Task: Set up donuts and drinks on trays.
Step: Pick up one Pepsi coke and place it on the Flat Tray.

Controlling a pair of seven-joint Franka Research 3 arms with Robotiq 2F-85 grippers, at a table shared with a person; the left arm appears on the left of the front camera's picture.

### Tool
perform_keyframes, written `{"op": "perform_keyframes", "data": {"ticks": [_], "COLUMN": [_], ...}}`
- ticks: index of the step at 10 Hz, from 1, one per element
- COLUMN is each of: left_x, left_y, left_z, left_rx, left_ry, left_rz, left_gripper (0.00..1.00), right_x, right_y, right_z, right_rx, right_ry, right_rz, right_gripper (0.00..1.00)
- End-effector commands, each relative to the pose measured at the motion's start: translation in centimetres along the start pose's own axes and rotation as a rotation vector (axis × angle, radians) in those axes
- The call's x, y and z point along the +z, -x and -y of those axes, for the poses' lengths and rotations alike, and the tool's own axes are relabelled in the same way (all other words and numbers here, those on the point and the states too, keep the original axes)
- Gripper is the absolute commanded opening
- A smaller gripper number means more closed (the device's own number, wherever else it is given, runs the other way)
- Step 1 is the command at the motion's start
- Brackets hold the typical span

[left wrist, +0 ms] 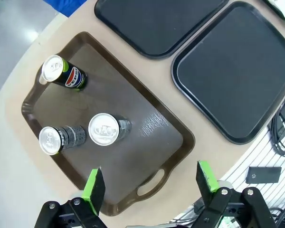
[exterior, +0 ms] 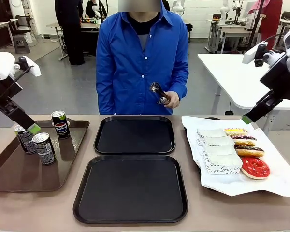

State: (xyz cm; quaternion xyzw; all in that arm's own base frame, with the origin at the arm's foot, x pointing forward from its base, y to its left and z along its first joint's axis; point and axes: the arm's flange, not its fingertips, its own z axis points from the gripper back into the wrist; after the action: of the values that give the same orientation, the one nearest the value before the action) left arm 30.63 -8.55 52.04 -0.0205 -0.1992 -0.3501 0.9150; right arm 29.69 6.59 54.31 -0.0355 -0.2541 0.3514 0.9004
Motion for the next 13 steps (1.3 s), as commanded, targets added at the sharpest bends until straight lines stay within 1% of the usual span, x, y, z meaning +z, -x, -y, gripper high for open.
{"op": "perform_keyframes", "data": {"ticks": [1, 2, 3, 5, 6, 7, 8, 9, 10, 11, 13], "left_x": [-0.8, 0.0, -0.3, -0.1, 0.2, 0.6, 1.2, 1.5, 1.6, 1.5, 0.4], "left_y": [-0.7, 0.0, 0.7, 3.2, 4.6, 6.2, 8.3, 10.5, 12.2, 13.9, 16.3], "left_z": [0.0, 0.0, -2.6, -7.7, -9.9, -12.0, -13.9, -15.7, -17.1, -18.4, -20.0], "left_rx": [-0.008, 0.0, 0.221, 0.511, 0.597, 0.698, 0.764, 0.814, 0.858, 0.899, 0.989], "left_ry": [-0.002, 0.0, 0.221, 0.642, 0.802, 0.896, 0.956, 0.995, 1.003, 1.013, 0.999], "left_rz": [0.016, 0.0, 0.069, 0.189, 0.199, 0.199, 0.249, 0.28, 0.291, 0.304, 0.303], "left_gripper": [1.0, 1.0, 1.0, 1.0, 1.0, 1.0, 1.0, 1.0, 1.0, 1.0, 1.0], "right_x": [0.7, -1.1, -2.6, -5.2, -6.0, -6.4, -6.5, -6.2, -5.8, -5.2, -3.9], "right_y": [0.2, 1.3, 3.5, 9.0, 11.2, 13.2, 15.2, 17.5, 19.2, 20.5, 22.8], "right_z": [0.1, 3.1, 6.0, 12.0, 14.4, 16.2, 17.8, 19.4, 20.6, 21.4, 22.8], "right_rx": [0.002, -0.338, -0.577, -0.876, -0.973, -1.047, -1.107, -1.158, -1.195, -1.204, -1.216], "right_ry": [0.015, -0.355, -0.631, -0.966, -1.031, -1.086, -1.132, -1.179, -1.207, -1.236, -1.235], "right_rz": [0.012, 0.037, 0.069, 0.069, 0.065, 0.08, 0.126, 0.198, 0.248, 0.285, 0.315], "right_gripper": [1.0, 1.0, 1.0, 1.0, 1.0, 1.0, 1.0, 1.0, 1.0, 1.0, 1.0]}}
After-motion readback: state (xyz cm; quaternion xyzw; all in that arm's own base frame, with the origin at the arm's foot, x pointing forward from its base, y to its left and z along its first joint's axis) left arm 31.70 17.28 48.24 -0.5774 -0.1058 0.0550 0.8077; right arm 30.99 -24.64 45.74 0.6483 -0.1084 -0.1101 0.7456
